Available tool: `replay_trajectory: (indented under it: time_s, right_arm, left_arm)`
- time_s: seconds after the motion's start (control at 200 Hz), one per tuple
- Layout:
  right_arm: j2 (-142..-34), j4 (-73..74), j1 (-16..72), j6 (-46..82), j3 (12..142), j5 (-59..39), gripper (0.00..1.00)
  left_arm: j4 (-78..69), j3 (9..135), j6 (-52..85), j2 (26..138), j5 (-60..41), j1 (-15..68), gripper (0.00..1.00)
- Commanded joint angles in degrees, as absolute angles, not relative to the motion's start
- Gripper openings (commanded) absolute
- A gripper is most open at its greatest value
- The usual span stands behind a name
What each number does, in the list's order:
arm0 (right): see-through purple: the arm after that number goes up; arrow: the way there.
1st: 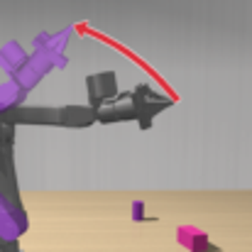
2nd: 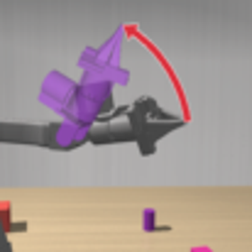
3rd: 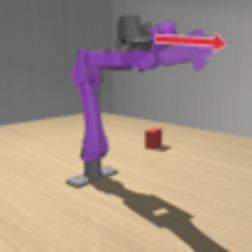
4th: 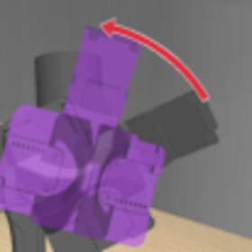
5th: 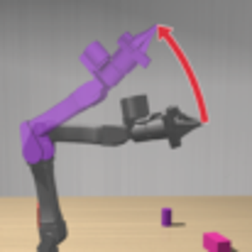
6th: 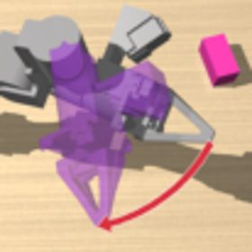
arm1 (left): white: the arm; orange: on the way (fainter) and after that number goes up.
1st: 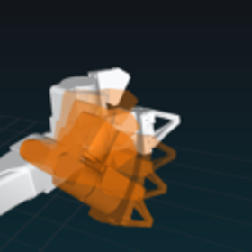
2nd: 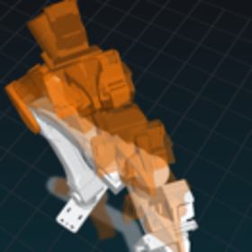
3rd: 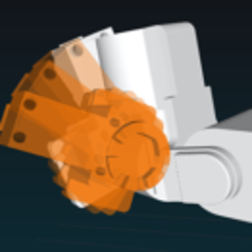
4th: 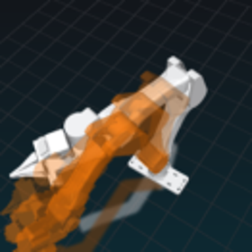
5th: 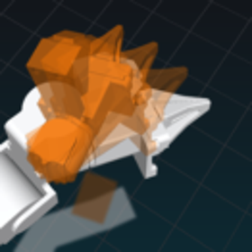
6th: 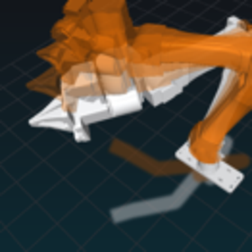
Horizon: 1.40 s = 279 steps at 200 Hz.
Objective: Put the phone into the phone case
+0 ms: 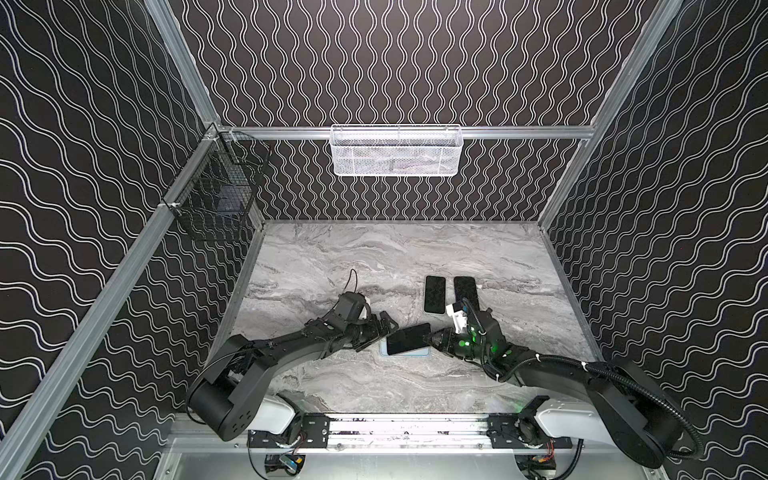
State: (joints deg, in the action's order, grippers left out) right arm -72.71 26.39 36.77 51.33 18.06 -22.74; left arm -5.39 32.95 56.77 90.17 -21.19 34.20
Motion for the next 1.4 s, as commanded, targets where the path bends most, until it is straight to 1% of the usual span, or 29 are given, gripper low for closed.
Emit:
replay_trajectory:
  time_s: [0.0,0.095,0.285,0.556,0.846,1.111,1.391]
  right_arm:
    - [-72.7,25.7,37.1,49.7,18.9,-21.3,0.19]
    - [-72.7,25.0,37.3,49.1,19.4,-20.8,0.21]
    - [-72.8,24.0,37.6,48.3,19.9,-20.1,0.27]
    - [-72.8,23.2,38.3,47.0,20.3,-18.6,0.29]
    - [-73.1,21.0,39.6,44.5,21.5,-16.6,0.35]
    - [-74.2,19.0,41.6,43.2,22.4,-13.9,0.39]
    - [-74.8,18.4,42.5,42.5,22.7,-12.6,0.47]
  left_arm:
    - [-7.8,32.8,57.0,90.3,-21.6,34.3,0.98]
    - [-7.8,32.8,57.0,90.4,-21.5,34.4,0.99]
    - [-8.0,32.7,57.2,90.7,-21.6,34.4,0.98]
    - [-8.0,32.9,57.2,91.0,-21.6,34.5,0.98]
    - [-8.5,32.7,57.6,91.5,-21.7,34.5,0.98]
    - [-8.6,32.7,57.7,91.6,-21.7,34.6,0.98]
    - [-8.7,32.5,57.8,91.5,-21.7,34.6,0.98]
